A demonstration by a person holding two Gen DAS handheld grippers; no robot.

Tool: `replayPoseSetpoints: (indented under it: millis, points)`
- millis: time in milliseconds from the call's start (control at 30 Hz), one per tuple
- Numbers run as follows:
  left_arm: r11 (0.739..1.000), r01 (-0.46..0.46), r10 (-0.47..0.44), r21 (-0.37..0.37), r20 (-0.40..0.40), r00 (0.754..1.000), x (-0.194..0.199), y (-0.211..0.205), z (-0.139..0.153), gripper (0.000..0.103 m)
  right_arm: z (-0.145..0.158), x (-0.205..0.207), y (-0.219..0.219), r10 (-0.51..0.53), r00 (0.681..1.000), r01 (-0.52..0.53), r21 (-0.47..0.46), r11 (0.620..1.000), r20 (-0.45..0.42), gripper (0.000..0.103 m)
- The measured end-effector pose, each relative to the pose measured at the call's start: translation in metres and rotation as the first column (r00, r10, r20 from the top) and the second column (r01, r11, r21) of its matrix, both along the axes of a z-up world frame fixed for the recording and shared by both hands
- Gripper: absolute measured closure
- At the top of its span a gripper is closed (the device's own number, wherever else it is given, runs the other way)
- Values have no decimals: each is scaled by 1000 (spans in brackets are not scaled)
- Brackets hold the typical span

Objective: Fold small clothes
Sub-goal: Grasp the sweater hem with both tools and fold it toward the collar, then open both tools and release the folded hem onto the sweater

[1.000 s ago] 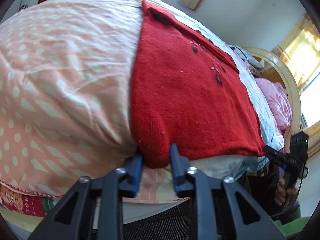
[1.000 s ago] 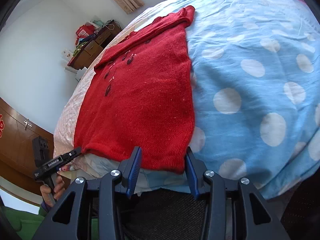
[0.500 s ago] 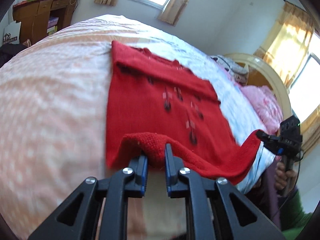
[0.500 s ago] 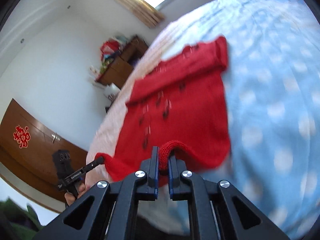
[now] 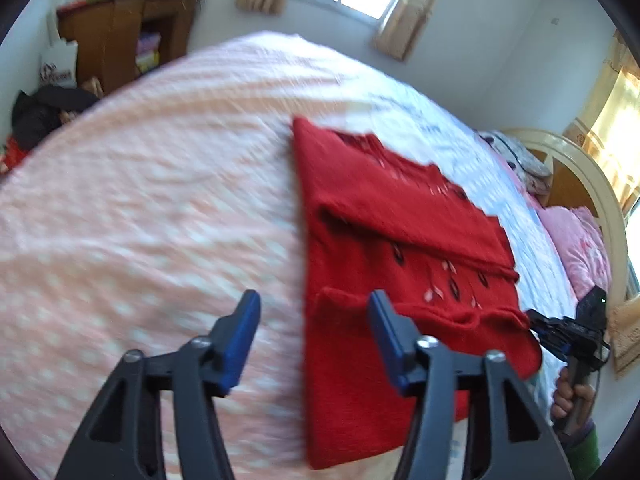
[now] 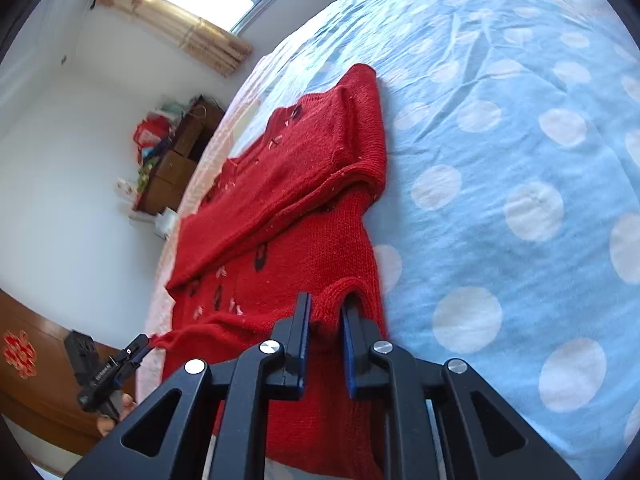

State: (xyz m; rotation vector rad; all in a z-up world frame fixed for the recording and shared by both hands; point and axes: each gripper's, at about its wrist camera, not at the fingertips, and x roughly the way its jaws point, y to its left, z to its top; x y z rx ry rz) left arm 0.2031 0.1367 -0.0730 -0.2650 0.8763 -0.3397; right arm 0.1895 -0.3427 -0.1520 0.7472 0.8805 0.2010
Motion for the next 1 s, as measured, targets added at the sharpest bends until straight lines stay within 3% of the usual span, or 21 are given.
replayPoseSetpoints:
  millis: [33,100,167,233,567,867,1000]
  points:
    - [1000,9,-9,1,16,1000,-4,4,2,42,2,-3,-2,0,1000,0,7,1000,17,78]
    - [999,47,-47,19,40,998,-5,5,2,42,14,-12,-1,-8,996,8,-3,1000,88,44]
    - [995,82,-86,59,55,995,-9,0,-2,42,28,-26,-4,-41,982,44,-12,999,187,34]
    - [990,111,-116,84,54,992,-9,-6,-7,42,37,-36,-4,-55,969,60,-13,998,240,34]
    - [992,106,-109,63,58,992,-6,-32,-26,44,45,-56,28,28,975,10,-168,986,222,34]
    - [988,157,-155,-8,121,980,-20,-39,-19,44,34,-56,30,23,981,6,-150,989,193,34]
    - [994,111,-112,13,119,987,-16,-36,-20,44,30,-58,28,19,982,8,-145,989,188,34]
